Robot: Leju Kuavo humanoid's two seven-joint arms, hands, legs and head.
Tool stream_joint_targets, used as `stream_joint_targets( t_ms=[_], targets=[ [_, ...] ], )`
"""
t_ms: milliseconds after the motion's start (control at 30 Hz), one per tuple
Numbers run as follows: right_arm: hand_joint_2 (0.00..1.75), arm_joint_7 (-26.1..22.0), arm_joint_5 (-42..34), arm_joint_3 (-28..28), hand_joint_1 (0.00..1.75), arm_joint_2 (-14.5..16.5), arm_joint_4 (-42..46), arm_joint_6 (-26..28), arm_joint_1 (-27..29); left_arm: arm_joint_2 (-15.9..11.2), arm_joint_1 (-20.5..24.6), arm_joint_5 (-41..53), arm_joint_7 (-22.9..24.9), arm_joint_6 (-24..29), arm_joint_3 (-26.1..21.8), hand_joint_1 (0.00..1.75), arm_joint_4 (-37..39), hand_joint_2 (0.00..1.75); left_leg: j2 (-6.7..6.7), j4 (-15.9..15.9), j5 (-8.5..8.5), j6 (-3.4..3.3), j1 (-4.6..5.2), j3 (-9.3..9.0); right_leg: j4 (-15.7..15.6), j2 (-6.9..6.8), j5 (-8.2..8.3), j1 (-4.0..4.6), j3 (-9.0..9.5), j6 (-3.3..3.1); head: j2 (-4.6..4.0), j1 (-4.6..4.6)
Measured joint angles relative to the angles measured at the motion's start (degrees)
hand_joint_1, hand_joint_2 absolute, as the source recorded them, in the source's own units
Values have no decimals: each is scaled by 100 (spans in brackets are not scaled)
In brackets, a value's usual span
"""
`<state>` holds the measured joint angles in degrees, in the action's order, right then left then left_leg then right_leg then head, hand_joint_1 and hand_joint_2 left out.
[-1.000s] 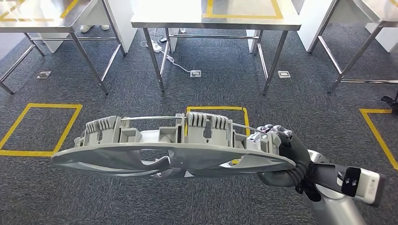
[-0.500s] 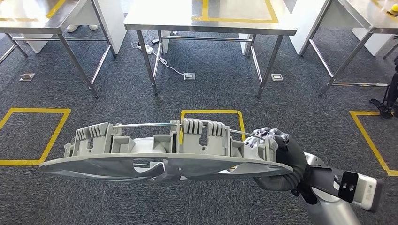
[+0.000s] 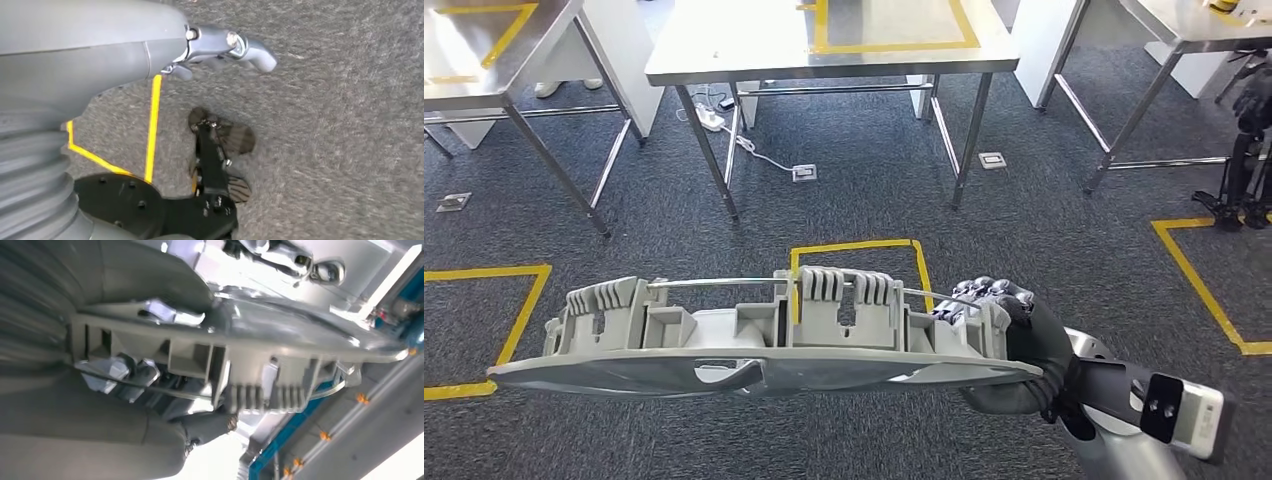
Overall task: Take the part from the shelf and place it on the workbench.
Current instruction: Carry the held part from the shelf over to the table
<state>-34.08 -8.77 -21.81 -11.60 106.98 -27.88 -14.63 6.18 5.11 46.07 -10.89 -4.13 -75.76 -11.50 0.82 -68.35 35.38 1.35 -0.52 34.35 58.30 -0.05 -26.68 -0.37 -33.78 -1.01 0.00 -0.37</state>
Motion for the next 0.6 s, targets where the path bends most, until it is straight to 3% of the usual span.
stream_joint_targets(
  t_ms=[33, 67, 100, 133, 200, 233, 267, 400, 467, 533, 567, 600],
  targets=[
    [175, 11, 4, -2, 175, 17, 0, 1, 7, -2, -6, 1, 0, -2, 1, 0, 1, 175, -17, -390, 118, 13, -4, 245, 1, 31, -26, 3, 25, -9, 0, -10],
    [175, 28, 13, -4, 175, 28, -1, 1, 17, -4, -16, 2, 2, -2, 0, 0, 1, 175, -24, -643, 135, 20, -4, 436, 2, 65, -55, 5, 56, -8, 0, -14],
    [175, 48, 26, -5, 175, 36, -1, 1, 27, -6, -24, 4, 3, -2, -1, 0, 1, 175, -26, -677, 21, 19, -4, 527, 3, 94, -87, 6, 96, -3, 0, -20],
    [175, 66, 42, -5, 175, 42, -1, 2, 34, -8, -29, 6, 4, -2, -1, 0, 1, 175, -27, -486, -204, 12, -5, 509, 4, 121, -122, 5, 146, 6, 0, -24],
    [175, 96, 78, -5, 175, 54, -1, 9, 38, -15, -30, 9, 5, -1, -1, 0, 1, 175, -50, 295, -739, -20, -3, 257, 12, 158, -207, 11, 246, 44, 0, -34],
    [175, 110, 91, -4, 175, 57, -1, 13, 37, -17, -25, 9, 5, 0, -1, 0, 1, 175, -69, 621, -891, -43, 1, 141, 23, 178, -244, 20, 270, 73, 0, -40],
    [175, 122, 99, -4, 175, 60, 0, 15, 36, -19, -21, 9, 5, 0, 0, 0, 1, 175, -89, 823, -956, -71, 6, 71, 27, 191, -270, 27, 277, 105, 0, -40],
    [175, 138, 101, 5, 175, 60, 9, 26, 32, -16, -16, 27, 8, -1, 1, 0, 1, 175, -97, 927, -901, -224, 12, 14, 66, 171, -345, 18, 276, 250, 0, -27],
    [175, 132, 99, 8, 175, 60, 20, 36, 24, -15, -9, 53, 7, -2, 1, 0, -1, 175, -87, 956, -870, -296, -10, -49, 509, 107, -546, 3, 76, 315, 0, 1],
    [175, 130, 100, 8, 175, 60, 21, 44, 34, -20, -7, 72, 8, -2, 1, 0, -2, 175, -79, 956, -822, -327, -9, -88, 1284, 79, -824, -11, -386, 359, 0, 27],
    [175, 131, 103, 8, 175, 60, 21, 48, 48, -20, -10, 78, 9, -2, 1, 0, -1, 175, -77, 955, -797, -329, -8, -109, 1576, 77, -877, -17, -598, 371, 0, 32],
    [175, 132, 107, 8, 175, 60, 21, 51, 62, -21, -13, 82, 11, -2, 1, 0, -1, 175, -77, 954, -768, -324, -8, -140, 1665, 74, -808, -18, -714, 374, 0, 41]
  ],
)
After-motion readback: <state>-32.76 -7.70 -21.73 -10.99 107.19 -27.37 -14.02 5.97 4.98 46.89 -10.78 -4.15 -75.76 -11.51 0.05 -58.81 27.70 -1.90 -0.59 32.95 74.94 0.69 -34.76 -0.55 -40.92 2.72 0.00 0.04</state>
